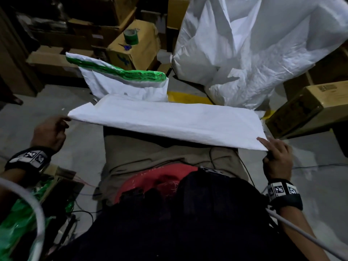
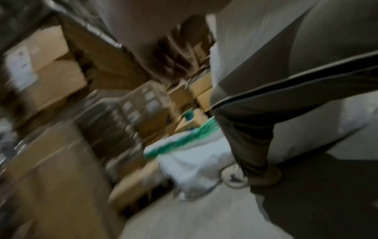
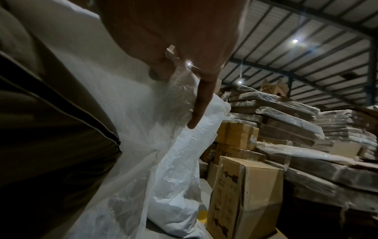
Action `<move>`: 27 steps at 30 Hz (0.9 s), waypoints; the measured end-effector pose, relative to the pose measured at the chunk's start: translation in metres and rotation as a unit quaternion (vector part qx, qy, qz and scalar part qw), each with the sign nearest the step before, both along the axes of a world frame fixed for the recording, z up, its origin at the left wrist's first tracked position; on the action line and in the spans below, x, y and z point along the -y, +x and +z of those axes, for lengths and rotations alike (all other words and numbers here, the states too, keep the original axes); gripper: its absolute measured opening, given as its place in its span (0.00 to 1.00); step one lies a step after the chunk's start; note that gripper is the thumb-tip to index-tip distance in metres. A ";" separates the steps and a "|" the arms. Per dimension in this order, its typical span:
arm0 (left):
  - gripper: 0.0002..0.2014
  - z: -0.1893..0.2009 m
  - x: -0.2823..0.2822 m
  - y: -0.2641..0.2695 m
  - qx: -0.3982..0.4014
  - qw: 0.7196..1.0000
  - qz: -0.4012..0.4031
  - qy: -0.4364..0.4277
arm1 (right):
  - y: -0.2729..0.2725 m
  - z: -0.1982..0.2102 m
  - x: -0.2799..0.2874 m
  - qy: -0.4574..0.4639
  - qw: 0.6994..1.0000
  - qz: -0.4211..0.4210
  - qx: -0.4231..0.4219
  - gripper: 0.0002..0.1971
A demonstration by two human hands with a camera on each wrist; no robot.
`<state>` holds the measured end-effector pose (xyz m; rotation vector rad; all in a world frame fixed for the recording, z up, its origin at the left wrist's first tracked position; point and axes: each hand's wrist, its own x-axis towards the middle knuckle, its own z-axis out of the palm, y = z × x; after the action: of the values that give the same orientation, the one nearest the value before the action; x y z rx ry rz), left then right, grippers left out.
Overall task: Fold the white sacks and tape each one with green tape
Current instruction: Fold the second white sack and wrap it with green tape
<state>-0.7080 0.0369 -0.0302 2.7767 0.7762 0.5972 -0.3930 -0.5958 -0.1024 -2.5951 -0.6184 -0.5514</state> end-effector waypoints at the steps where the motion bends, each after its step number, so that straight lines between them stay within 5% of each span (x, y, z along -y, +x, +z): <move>1: 0.18 0.001 0.001 0.001 0.024 1.000 0.001 0.006 | -0.001 0.002 -0.002 0.000 1.000 0.004 0.005 0.43; 7: 0.29 0.013 0.049 0.033 0.065 0.968 -0.178 0.162 | -0.002 0.004 -0.003 0.009 1.000 0.007 0.014 0.42; 11: 0.26 -0.002 0.072 0.053 -0.050 0.931 -0.261 0.252 | -0.002 0.001 -0.002 0.007 0.999 0.016 0.031 0.40; 15: 0.22 -0.018 0.070 0.060 -0.049 0.909 -0.337 0.240 | -0.008 0.007 -0.002 0.038 0.998 -0.002 0.052 0.34; 19: 0.19 -0.024 0.074 0.059 0.011 0.928 -0.293 0.229 | -0.011 0.015 0.000 0.082 0.995 0.001 0.064 0.27; 24: 0.11 -0.032 0.074 0.061 0.037 0.919 -0.338 0.200 | -0.003 0.024 0.011 0.028 0.996 0.049 0.065 0.22; 27: 0.12 -0.032 0.068 0.065 0.038 0.937 -0.315 0.146 | 0.002 0.030 0.019 -0.004 0.994 0.102 0.047 0.20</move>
<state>-0.6425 -0.0310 -0.0618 2.9881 -0.2570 0.7159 -0.3913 -0.6149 -0.0728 -2.4854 -0.9046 -0.6071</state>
